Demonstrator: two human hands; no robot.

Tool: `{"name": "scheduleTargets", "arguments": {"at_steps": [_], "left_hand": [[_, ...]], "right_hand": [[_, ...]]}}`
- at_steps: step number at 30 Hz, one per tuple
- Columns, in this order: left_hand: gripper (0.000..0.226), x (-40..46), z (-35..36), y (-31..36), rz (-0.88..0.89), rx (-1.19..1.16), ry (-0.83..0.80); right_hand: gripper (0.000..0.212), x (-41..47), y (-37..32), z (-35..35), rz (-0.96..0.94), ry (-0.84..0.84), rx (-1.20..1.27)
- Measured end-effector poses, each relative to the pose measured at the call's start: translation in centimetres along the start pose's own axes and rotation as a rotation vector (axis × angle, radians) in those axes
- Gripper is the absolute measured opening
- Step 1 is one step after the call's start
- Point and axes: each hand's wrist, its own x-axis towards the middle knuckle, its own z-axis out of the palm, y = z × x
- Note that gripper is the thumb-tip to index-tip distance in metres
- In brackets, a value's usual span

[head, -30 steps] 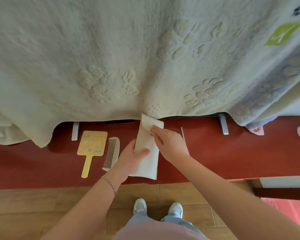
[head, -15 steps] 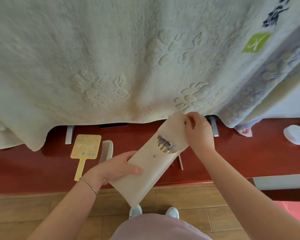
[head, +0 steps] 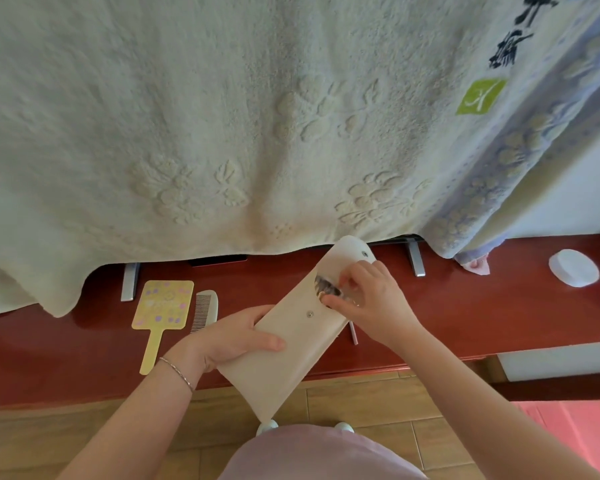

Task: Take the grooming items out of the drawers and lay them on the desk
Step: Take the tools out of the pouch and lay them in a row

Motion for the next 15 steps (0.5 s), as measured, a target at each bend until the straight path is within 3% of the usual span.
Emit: {"name": "scheduleTargets", "arguments": {"at_steps": [7, 15], "left_hand": [[0.058, 0.0, 0.4, -0.8, 0.005, -0.044, 0.013], [0.062, -0.6, 0.7, -1.7, 0.002, -0.058, 0.038]], "right_hand": [[0.011, 0.0, -0.6, -0.5, 0.158, -0.031, 0.176], [0.007, 0.2, -1.2, -0.6, 0.292, -0.03, 0.333]]}}
